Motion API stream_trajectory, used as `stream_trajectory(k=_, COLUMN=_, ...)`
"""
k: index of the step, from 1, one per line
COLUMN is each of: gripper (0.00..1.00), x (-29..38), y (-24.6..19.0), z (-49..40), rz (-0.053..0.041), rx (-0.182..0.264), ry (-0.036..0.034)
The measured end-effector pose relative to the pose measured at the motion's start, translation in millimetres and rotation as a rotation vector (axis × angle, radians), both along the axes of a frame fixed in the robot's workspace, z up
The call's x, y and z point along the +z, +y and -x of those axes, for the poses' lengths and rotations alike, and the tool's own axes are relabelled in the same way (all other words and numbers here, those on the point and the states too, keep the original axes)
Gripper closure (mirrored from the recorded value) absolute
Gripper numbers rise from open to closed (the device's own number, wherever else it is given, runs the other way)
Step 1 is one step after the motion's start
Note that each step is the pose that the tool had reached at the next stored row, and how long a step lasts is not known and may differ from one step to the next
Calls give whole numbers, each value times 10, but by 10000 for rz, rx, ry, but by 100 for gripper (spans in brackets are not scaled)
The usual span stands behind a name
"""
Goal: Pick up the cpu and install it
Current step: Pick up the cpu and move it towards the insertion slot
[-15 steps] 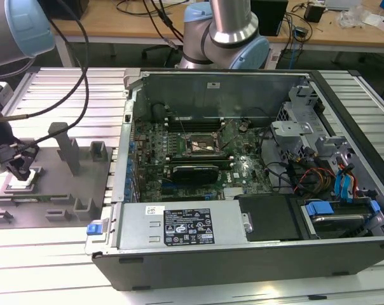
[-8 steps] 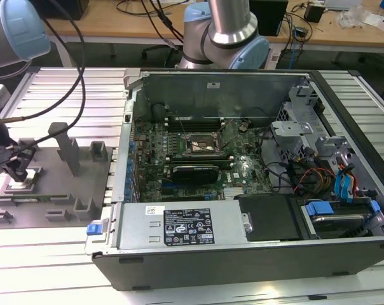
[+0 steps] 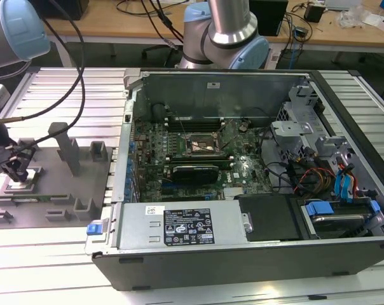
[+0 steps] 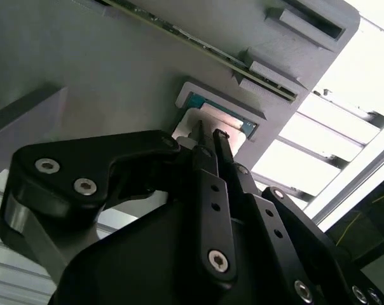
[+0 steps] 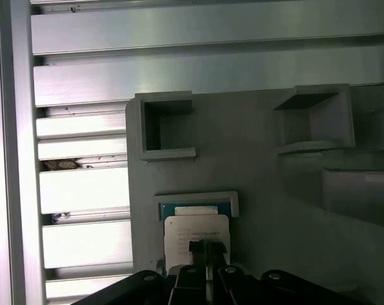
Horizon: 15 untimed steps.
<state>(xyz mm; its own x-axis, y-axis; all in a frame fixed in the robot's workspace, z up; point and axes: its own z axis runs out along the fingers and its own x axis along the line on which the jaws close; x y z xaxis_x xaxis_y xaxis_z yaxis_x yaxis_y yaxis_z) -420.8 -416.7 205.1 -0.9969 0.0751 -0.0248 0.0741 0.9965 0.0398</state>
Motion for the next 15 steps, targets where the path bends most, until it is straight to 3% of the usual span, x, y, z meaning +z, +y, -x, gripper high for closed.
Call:
stream_trajectory(k=10, gripper=34, x=0, y=0, z=3, rz=-1, rx=0, ry=0)
stream_trajectory(k=15, gripper=34, x=-21, y=19, z=10, rz=0, rx=34, ry=-49)
